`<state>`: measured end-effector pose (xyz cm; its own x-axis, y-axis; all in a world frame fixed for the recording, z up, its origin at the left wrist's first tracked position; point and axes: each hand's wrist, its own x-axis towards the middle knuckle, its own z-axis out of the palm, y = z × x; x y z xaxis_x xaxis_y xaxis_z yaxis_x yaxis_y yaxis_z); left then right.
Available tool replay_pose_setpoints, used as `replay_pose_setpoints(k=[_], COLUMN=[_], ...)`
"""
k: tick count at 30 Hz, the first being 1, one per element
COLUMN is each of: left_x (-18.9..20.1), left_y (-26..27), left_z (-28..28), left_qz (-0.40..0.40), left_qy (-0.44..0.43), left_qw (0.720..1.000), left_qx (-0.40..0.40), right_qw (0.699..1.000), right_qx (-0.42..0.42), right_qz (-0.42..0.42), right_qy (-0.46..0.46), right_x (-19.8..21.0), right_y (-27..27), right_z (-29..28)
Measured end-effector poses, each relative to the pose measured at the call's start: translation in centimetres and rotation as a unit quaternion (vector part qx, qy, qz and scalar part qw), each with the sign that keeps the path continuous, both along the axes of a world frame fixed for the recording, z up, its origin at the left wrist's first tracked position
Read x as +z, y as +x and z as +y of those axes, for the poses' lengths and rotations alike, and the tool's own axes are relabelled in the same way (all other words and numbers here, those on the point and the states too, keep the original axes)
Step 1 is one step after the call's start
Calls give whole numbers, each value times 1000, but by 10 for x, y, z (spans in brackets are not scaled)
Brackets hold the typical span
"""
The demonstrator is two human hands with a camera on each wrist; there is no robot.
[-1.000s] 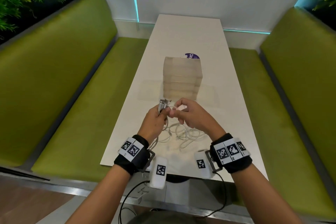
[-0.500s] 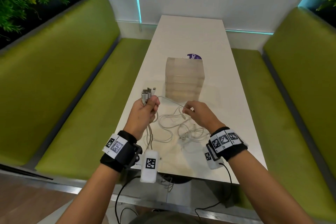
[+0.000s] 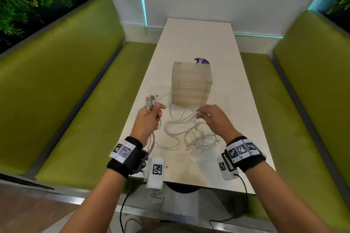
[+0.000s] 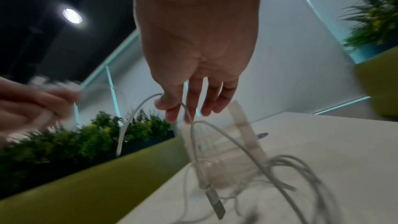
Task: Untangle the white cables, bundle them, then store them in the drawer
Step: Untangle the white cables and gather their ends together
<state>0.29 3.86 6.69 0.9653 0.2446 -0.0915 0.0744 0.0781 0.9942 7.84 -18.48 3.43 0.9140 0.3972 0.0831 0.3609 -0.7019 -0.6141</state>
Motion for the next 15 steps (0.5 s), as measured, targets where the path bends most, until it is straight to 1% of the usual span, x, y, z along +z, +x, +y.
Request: replay_pose_setpoints(k=[2, 5, 7, 8, 9, 10, 11, 13, 14, 15], left_x=[-13, -24, -23, -21, -19, -16, -14, -8, -6, -4], left_y=[3, 8, 8, 7, 6, 5, 4, 1, 1, 0], left_z=[-19, -40, -49, -51, -52, -51, -49, -43, -40, -39], left_qz=[30, 39, 39, 39, 41, 46, 51, 57, 58, 61], left_qy=[36, 116, 168, 170, 151, 114, 63, -34, -52, -43], left_qw=[998, 987, 978, 977, 981, 987, 992, 992, 990, 988], left_qx=[-45, -99, -119, -120, -114, -104, -98, -105, -117, -135], right_qw=[999, 997, 996, 996, 997, 996, 995, 993, 991, 990], right_qx=[23, 38, 39, 36, 31, 24, 17, 9, 9, 13], right_qz=[4, -12, -34, -45, -61, -79, -96, -119, -129, -141], right_qy=[26, 70, 74, 65, 45, 21, -1, -20, -22, -23], right_x=[11, 22, 25, 25, 25, 25, 24, 25, 26, 27], right_y=[-8, -15, -15, -13, -12, -10, -8, -5, -4, -4], right_z=[10, 20, 22, 22, 21, 21, 19, 17, 17, 17])
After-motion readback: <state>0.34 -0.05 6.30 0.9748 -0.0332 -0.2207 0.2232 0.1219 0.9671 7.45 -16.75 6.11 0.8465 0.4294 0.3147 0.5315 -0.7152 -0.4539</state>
